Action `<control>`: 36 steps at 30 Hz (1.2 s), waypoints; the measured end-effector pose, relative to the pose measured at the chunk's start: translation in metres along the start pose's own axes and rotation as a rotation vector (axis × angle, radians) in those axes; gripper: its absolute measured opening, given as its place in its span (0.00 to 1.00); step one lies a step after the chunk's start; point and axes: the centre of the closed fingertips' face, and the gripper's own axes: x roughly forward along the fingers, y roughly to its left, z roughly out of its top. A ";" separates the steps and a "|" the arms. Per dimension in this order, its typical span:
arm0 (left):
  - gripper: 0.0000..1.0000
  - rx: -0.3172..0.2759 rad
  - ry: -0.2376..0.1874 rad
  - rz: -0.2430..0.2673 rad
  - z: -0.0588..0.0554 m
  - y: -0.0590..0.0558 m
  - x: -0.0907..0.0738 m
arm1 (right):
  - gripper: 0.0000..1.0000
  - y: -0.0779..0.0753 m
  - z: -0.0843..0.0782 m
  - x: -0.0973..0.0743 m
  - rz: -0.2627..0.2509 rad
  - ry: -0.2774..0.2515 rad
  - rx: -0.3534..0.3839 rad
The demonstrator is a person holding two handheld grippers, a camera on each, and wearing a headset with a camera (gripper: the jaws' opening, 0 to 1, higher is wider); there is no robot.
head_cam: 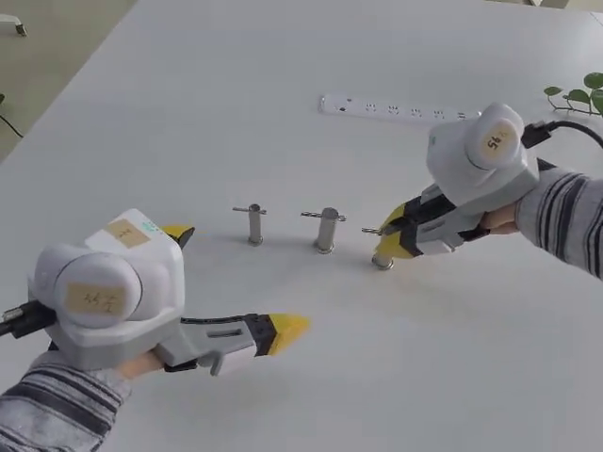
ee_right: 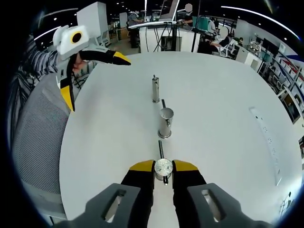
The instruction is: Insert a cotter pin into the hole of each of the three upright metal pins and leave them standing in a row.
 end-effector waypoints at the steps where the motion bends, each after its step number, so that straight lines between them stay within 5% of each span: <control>1: 0.99 -0.007 -0.005 0.001 0.000 0.001 0.000 | 0.09 -0.001 0.000 0.000 -0.002 0.001 0.001; 19: 0.99 -0.040 -0.021 0.006 0.002 0.008 0.001 | 0.09 -0.022 -0.004 0.003 0.013 -0.016 -0.016; 36: 0.99 -0.049 -0.001 0.003 -0.002 0.009 0.002 | 0.10 -0.016 -0.002 0.000 0.042 -0.020 -0.085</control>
